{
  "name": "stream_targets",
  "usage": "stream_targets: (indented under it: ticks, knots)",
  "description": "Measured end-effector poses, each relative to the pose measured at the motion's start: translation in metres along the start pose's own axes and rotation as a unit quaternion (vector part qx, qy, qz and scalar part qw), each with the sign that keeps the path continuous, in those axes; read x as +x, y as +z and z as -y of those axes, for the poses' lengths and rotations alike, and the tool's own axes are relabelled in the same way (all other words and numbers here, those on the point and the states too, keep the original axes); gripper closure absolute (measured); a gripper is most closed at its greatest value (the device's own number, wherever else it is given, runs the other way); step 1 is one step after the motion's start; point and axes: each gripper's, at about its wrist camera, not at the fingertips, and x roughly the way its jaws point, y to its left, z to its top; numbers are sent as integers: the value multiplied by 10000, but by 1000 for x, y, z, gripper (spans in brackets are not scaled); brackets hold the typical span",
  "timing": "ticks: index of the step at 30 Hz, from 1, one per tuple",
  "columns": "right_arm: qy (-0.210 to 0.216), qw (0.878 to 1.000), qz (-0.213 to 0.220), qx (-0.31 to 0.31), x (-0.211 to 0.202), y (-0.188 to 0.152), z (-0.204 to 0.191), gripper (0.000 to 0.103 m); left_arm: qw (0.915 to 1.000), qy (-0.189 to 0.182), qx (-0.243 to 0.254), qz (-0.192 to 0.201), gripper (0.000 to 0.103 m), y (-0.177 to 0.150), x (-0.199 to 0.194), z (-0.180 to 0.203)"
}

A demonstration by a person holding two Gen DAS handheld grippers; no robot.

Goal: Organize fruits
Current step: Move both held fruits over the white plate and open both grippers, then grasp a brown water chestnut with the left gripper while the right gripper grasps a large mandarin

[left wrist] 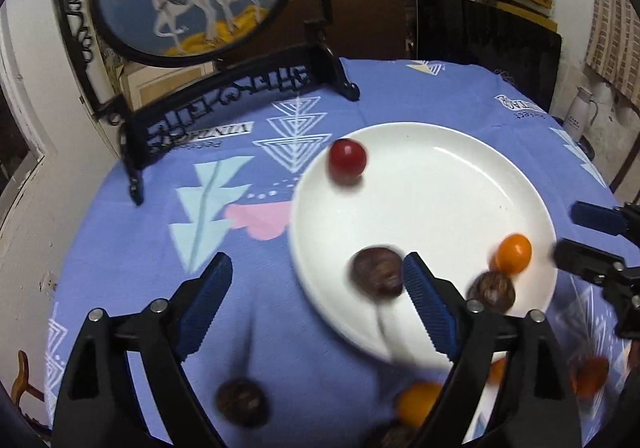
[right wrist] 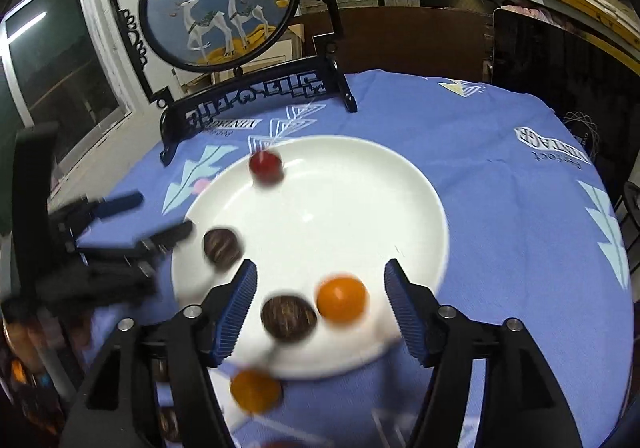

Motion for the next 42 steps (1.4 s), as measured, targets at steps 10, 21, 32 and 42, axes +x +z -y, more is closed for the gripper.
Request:
stream_targets:
  ticks: [10, 21, 32, 42]
  knots:
    - [-138, 9992, -142, -353, -58, -84, 14, 33, 9974, 403, -534, -266, 17, -50, -26, -80]
    - [-244, 9973, -441, -534, -71, -142, 10, 33, 9974, -40, 90, -716, 17, -88, 5, -35]
    - [-187, 9956, -822, -416, -45, -139, 10, 56, 9954, -392, -1, -869, 62, -92, 10, -32]
    - [-236, 9980, -497, -325, -64, -135, 9, 59, 9984, -481, 127, -271, 62, -84, -37, -18]
